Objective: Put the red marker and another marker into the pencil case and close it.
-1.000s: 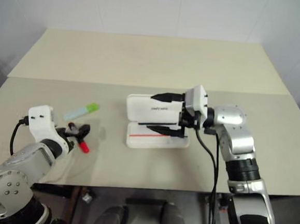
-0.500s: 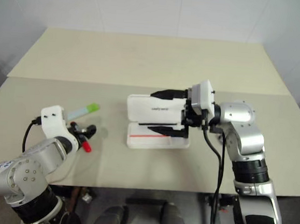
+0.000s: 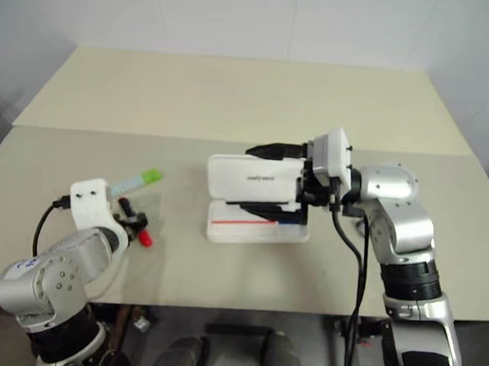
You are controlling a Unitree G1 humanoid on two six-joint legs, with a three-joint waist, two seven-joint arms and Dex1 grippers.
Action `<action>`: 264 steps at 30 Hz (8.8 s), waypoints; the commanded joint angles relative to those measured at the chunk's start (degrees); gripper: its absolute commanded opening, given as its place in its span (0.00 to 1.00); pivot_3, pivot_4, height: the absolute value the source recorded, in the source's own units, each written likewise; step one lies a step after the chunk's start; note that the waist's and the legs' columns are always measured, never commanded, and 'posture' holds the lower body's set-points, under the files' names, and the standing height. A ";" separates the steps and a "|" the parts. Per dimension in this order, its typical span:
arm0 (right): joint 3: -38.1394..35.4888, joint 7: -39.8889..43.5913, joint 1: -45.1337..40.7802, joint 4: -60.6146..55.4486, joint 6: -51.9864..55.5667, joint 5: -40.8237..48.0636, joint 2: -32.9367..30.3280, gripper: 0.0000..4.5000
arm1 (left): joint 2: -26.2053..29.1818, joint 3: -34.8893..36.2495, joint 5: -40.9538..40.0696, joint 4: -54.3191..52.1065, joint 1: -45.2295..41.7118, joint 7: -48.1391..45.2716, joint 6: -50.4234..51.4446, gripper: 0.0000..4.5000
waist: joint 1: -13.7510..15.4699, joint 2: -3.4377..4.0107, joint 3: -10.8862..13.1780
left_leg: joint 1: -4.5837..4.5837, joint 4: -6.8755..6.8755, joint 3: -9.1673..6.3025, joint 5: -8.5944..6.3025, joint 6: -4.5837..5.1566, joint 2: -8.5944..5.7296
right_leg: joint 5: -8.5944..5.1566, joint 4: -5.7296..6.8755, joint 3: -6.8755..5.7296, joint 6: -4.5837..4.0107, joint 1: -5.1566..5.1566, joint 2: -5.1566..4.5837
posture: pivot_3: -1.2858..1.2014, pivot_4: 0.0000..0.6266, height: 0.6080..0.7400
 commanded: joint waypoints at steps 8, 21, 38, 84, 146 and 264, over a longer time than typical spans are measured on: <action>-1.73 -0.05 -2.14 0.13 -1.36 0.84 0.08 1.00 | 0.57 -0.25 1.68 0.11 1.55 -2.05 1.15 0.14 | 0.11 0.03 -0.01 | 0.12 -0.01 0.00 -0.09 0.10 -0.01 | 0.05 -0.31 -0.02 0.08 0.25 -0.02 | 0.52 0.24 1.00; -1.36 2.27 -2.79 3.29 -3.95 0.22 -0.66 1.00 | 8.44 5.00 -7.18 -3.90 -0.66 -23.59 -5.00 0.14 | -0.13 0.00 0.02 | -0.03 -0.05 -0.01 -0.12 0.10 0.02 | 0.07 -0.51 -0.07 0.12 0.16 -0.03 | 0.52 0.24 1.00; -5.82 -0.92 1.13 8.32 -3.71 -3.85 -7.27 1.00 | 39.52 -17.09 -14.76 15.12 -3.59 -72.56 -52.18 0.14 | 0.32 0.14 0.07 | -0.17 -0.62 0.15 -0.16 0.28 0.05 | -0.11 -1.12 -0.01 -0.39 0.03 -0.16 | 0.52 0.24 1.00; -11.33 -10.22 21.26 -9.26 4.40 -0.49 -12.16 1.00 | 15.39 -44.66 10.31 58.23 -28.20 -78.12 -84.11 0.73 | 1.48 0.19 0.10 | -0.21 0.06 0.21 -0.19 0.41 0.03 | 0.22 -0.61 0.08 0.29 0.06 -0.01 | 0.52 0.24 1.00; -7.77 -10.05 10.30 -17.29 10.37 5.72 -8.11 1.00 | 43.76 -23.98 14.57 111.98 -34.21 -81.75 -104.10 0.95 | -0.02 0.15 0.11 | -0.21 0.07 0.16 -0.18 0.43 0.08 | 0.11 -0.03 -0.05 0.14 -0.17 -0.01 | 0.52 0.24 1.00; -8.91 -22.13 20.30 4.70 18.06 -13.31 -21.02 1.00 | 35.93 -25.27 -9.51 47.80 -17.25 -98.68 -78.17 1.00 | 0.13 0.16 0.13 | -0.18 0.08 0.21 -0.15 0.44 0.04 | 0.06 -0.14 0.14 0.09 -0.12 -0.01 | 0.52 0.24 1.00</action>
